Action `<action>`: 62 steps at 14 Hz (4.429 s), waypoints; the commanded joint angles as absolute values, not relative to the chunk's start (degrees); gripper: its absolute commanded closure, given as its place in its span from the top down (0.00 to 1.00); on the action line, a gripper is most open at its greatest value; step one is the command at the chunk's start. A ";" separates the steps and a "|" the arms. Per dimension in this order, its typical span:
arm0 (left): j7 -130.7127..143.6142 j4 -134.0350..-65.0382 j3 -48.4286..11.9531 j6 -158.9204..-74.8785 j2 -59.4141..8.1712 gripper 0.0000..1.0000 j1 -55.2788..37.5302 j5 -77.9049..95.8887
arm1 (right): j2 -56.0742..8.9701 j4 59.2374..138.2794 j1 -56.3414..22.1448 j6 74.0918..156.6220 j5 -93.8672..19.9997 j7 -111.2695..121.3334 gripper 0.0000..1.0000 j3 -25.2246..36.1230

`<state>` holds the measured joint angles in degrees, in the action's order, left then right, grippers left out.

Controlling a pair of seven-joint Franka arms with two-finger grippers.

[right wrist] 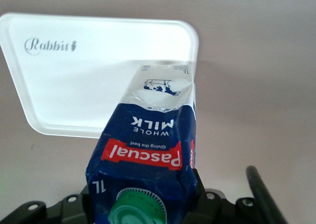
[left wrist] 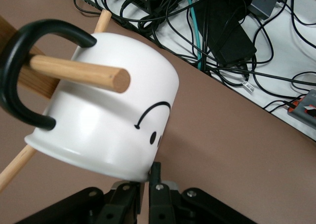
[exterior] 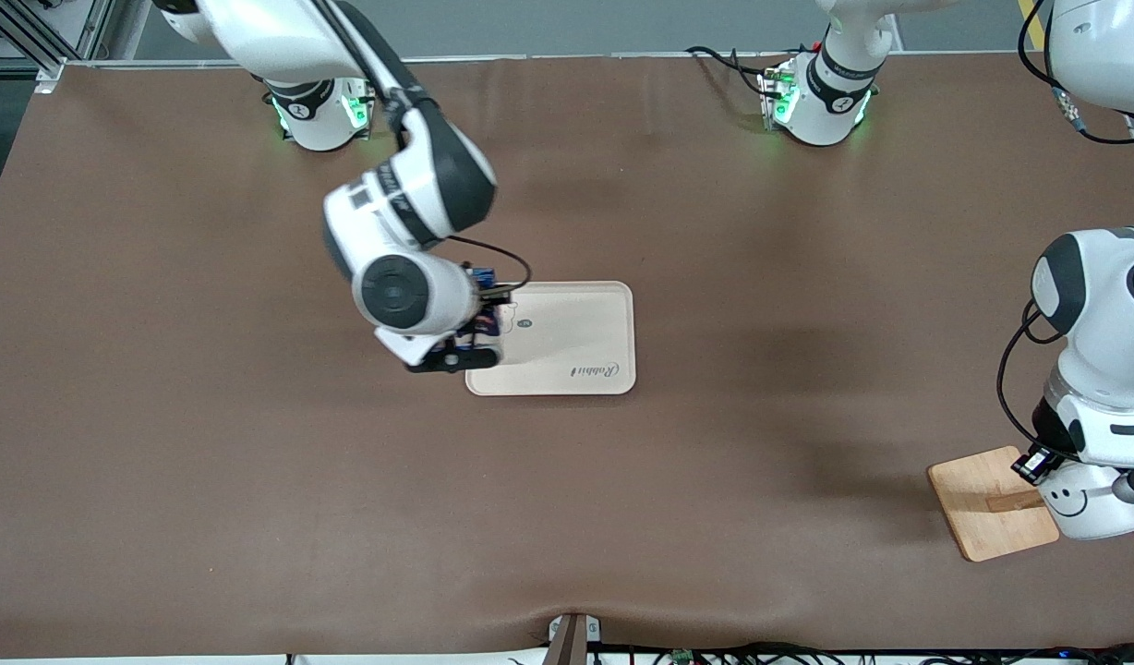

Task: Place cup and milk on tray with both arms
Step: 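Carry the milk carton with the right gripper and lower it onto the tray, then open the right gripper and withdraw it while the left gripper lifts the mug, then carry the mug off the stand with the left gripper toward the tray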

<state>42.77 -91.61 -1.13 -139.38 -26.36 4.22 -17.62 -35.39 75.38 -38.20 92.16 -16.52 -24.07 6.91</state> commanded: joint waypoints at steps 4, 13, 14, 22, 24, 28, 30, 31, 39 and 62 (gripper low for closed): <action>40.96 -91.49 -1.05 -139.22 -25.40 0.00 4.04 -18.90 | -38.32 71.89 -38.93 90.35 -17.05 -23.91 0.04 7.74; 40.34 -90.97 -1.23 -136.77 -24.52 0.00 2.55 -18.81 | -40.08 71.98 -38.85 92.02 -19.50 -27.58 0.12 7.73; 40.34 -90.79 -1.32 -136.24 -24.17 0.00 2.46 -18.81 | -40.08 71.98 -38.67 92.02 -19.77 -28.03 0.13 7.73; 40.17 -90.26 -1.93 -134.12 -22.59 0.00 2.55 -18.28 | -40.52 72.07 -38.59 92.11 -19.77 -27.77 1.00 7.73; 40.17 -90.09 -2.37 -132.90 -22.33 0.00 2.64 -18.11 | -39.99 71.63 -38.32 91.59 -19.78 -27.69 1.00 7.91; 40.08 -86.93 -3.77 -128.33 -22.06 0.00 2.81 -17.75 | -38.41 69.45 -36.31 89.57 -19.78 -27.69 1.00 8.09; 40.17 -86.40 -3.95 -128.06 -21.97 0.00 2.73 -17.67 | -38.32 64.10 -33.68 84.75 -19.78 -27.69 1.00 8.09; 40.17 -85.96 -4.48 -128.06 -21.97 0.00 2.72 -17.67 | -38.15 61.55 -32.53 82.73 -19.60 -27.69 1.00 8.26; 40.43 -85.61 -5.71 -127.97 -22.06 0.00 1.85 -9.86 | -26.56 59.94 -11.36 70.94 -16.03 -15.56 1.00 8.61; 65.10 -85.52 -26.44 -114.18 -22.32 0.00 1.41 -3.52 | 0.26 84.99 0.18 82.69 1.58 -1.14 1.00 8.35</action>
<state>61.45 -85.52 -24.60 -115.59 -22.44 1.22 -4.45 -1.24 83.20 -0.58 81.00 0.65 -1.92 9.03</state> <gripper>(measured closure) 0.921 0.000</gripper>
